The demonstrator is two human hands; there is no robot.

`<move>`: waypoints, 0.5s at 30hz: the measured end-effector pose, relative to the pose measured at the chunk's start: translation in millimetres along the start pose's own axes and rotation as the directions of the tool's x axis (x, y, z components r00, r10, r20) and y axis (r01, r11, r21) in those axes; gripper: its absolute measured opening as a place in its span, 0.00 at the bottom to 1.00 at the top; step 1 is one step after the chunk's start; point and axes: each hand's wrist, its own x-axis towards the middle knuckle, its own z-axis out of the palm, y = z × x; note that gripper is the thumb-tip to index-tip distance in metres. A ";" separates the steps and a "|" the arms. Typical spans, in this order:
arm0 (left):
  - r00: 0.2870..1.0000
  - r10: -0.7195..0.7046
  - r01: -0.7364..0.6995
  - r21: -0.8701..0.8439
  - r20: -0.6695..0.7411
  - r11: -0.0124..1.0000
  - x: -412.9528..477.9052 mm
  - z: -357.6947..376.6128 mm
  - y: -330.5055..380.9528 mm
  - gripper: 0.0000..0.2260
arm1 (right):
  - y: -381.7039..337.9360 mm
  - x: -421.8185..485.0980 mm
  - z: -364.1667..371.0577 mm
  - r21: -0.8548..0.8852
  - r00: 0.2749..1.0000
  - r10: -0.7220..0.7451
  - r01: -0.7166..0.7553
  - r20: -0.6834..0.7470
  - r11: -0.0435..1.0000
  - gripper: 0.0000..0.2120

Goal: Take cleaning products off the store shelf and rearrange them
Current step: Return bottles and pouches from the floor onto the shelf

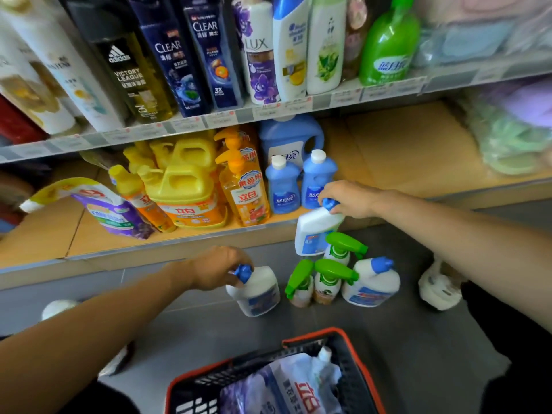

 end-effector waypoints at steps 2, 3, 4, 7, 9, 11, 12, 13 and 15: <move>0.999 0.002 -0.002 0.003 -0.046 1.000 -9.7 -15.6 9.4 0.15 | -0.4 -18.1 -21.8 -0.009 1.000 -0.001 0.001 -0.028 1.000 0.10; 0.997 0.004 -0.003 0.016 -0.073 1.000 -15.7 -25.9 15.2 0.15 | -1.2 -27.7 -33.8 -0.007 0.999 0.002 -0.002 -0.049 1.000 0.10; 0.995 0.009 -0.007 0.026 -0.100 1.000 -21.8 -37.6 21.3 0.15 | -1.8 -37.7 -46.8 -0.003 0.997 0.005 -0.005 -0.077 1.000 0.10; 0.983 0.037 -0.030 0.041 -0.179 0.999 -36.3 -76.8 43.0 0.14 | 1.2 -68.5 -84.5 0.013 0.985 0.041 -0.040 -0.169 0.999 0.06; 0.967 0.053 -0.047 0.031 -0.249 0.998 -39.1 -101.5 58.2 0.12 | 5.1 -85.8 -103.5 0.079 0.961 0.134 -0.118 -0.242 0.990 0.06; 0.937 0.039 -0.061 -0.052 -0.347 0.997 -38.6 -120.6 72.7 0.12 | 11.0 -99.0 -116.0 0.263 0.913 0.279 -0.203 -0.297 0.943 0.13; 0.919 0.020 -0.075 -0.124 -0.394 0.989 -36.9 -127.8 80.0 0.10 | 14.2 -104.5 -121.7 0.384 0.885 0.358 -0.233 -0.297 0.894 0.15; 0.902 -0.013 -0.094 -0.225 -0.431 0.970 -34.0 -133.0 87.1 0.09 | 17.4 -108.6 -127.0 0.493 0.858 0.431 -0.257 -0.280 0.831 0.16; 0.875 -0.112 -0.129 -0.450 -0.471 0.884 -24.7 -140.6 100.7 0.07 | 26.2 -112.5 -137.5 0.642 0.811 0.534 -0.280 -0.239 0.714 0.12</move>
